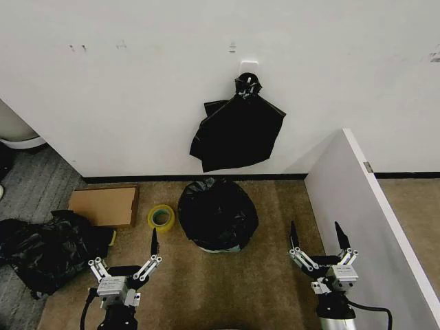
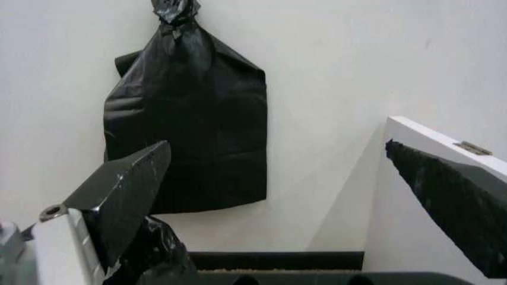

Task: Place the garbage bag over the trash bin.

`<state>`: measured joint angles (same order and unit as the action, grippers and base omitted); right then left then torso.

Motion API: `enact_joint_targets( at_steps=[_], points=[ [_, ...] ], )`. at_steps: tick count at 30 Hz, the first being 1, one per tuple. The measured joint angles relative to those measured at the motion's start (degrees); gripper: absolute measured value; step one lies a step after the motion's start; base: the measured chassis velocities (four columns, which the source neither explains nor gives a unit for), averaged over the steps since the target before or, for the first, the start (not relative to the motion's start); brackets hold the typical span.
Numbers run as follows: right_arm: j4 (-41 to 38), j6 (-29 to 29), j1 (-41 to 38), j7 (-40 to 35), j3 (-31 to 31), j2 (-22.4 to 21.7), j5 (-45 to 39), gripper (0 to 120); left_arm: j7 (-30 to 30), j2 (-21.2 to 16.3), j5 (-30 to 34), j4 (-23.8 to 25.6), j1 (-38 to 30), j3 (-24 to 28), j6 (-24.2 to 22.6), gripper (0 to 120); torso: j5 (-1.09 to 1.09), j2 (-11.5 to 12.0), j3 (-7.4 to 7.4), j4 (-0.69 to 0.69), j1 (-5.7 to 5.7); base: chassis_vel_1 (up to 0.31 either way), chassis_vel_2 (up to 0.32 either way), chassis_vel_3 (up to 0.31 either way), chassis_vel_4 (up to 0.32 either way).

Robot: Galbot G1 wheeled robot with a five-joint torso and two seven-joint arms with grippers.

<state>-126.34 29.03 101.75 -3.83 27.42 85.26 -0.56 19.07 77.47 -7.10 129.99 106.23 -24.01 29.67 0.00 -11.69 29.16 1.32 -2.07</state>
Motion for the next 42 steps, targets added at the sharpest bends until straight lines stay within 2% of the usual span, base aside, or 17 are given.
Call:
enact_joint_targets(
  at_steps=[42],
  points=[
    [0.0,0.0,0.0,0.0,0.0,0.0,0.0,100,0.0,0.0,0.0,-0.1,0.0,0.0,0.0,100,0.00,0.0,0.00,0.00,0.00,0.000,0.000,0.000,0.000]
  ],
)
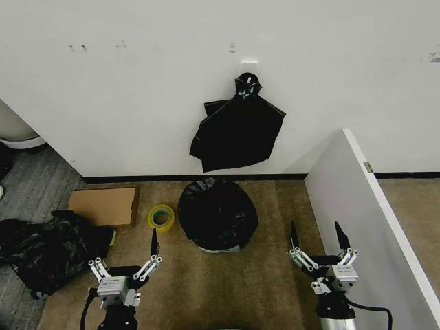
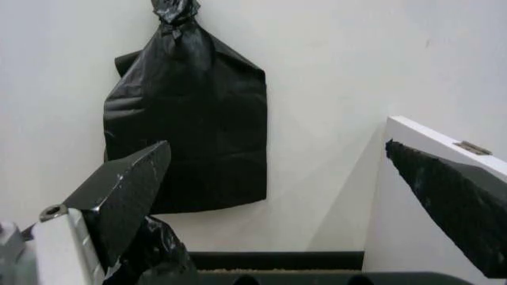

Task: Place the garbage bag over the trash bin.

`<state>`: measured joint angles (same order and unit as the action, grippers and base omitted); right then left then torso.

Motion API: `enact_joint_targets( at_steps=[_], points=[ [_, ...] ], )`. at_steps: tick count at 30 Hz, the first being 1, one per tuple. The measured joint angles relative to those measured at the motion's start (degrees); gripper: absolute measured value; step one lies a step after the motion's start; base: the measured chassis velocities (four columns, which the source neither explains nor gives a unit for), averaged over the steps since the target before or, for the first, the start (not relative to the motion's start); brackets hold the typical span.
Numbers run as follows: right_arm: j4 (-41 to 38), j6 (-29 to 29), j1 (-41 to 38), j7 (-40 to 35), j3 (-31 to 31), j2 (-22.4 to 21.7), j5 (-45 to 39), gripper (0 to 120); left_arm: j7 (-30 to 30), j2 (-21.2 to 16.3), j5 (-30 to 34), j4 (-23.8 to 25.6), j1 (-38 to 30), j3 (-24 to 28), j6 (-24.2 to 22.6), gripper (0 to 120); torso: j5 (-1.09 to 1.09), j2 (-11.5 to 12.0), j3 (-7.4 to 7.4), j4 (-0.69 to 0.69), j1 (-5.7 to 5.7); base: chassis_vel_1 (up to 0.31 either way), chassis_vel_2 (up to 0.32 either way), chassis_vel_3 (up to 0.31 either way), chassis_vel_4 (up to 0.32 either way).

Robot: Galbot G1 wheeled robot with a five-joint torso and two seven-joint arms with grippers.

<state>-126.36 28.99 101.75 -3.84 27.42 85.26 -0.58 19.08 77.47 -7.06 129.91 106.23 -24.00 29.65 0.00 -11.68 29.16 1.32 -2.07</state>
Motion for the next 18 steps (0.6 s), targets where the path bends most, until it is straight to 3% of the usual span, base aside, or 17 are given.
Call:
enact_joint_targets(
  at_steps=[18],
  points=[
    [0.0,0.0,0.0,0.0,0.0,0.0,0.0,100,0.0,0.0,0.0,0.0,0.0,0.0,0.0,100,0.00,0.0,0.00,0.00,0.00,0.000,0.000,0.000,0.000]
  ],
)
